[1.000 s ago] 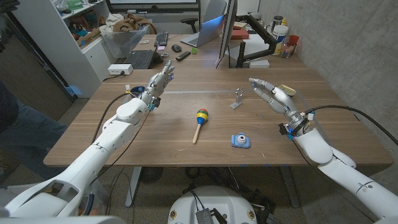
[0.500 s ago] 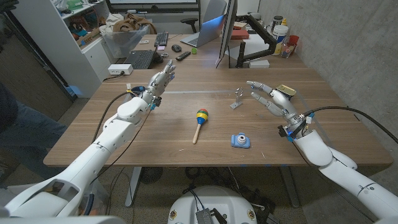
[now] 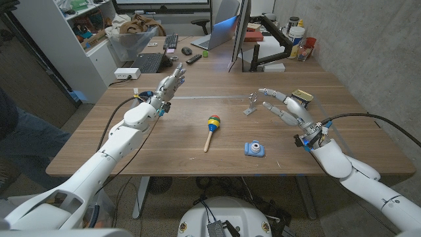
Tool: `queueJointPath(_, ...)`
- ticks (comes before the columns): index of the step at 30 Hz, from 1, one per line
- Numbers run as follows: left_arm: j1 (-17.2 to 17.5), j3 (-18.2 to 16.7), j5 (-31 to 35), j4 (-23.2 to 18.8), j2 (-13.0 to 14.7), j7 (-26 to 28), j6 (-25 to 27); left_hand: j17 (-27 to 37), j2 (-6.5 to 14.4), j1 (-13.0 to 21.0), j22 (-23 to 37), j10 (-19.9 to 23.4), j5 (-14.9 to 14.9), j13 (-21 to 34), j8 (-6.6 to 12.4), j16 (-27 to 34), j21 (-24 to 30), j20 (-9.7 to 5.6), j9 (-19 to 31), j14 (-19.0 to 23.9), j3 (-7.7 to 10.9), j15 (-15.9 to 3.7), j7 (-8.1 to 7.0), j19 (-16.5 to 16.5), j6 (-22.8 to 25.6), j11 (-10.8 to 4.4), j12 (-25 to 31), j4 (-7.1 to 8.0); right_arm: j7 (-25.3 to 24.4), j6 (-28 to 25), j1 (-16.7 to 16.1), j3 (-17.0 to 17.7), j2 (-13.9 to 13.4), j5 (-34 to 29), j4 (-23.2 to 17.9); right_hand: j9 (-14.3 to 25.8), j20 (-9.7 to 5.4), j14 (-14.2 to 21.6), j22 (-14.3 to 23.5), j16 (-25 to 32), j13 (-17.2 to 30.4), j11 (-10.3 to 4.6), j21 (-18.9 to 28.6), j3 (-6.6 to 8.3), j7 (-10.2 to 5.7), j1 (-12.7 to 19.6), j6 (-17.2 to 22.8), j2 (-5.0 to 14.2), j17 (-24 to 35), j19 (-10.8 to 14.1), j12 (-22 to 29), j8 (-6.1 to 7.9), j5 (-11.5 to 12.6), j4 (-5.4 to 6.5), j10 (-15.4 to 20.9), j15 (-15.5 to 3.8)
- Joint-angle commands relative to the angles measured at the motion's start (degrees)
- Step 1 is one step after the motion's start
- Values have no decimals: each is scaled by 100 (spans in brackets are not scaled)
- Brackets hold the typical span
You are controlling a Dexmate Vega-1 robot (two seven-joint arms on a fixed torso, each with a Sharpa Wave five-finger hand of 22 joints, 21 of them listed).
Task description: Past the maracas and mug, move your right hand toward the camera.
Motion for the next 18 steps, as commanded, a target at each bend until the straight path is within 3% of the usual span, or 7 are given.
queueJointPath(1, 24, -14, -14, 1, 15, -44, -39, 28, 47, 31, 34, -10, -25, 22, 4, 10, -9, 23, 17, 7, -45, -11, -17, -41, -1, -9, 40, 17, -290, -185, -123, 72, -55, -557, -214, 24, -47, -17, 32, -4, 18, 14, -14, 17, -13, 77, 13, 11, 10, 24, -29, -7, 56, -38, -10, -19)
queueJointPath(18, 95, -55, -35, -63, 56, -17, -20, 28, 55, 44, 35, -12, -31, 23, 8, 11, -19, 58, 17, 10, -54, -15, -25, -64, 9, -23, 37, 18, -426, -617, -138, -67, -203, -873, -418, 25, -43, -32, 34, -5, 18, 24, -53, 29, -17, 92, 20, 28, 11, 22, -21, -12, 69, -58, 14, -11)
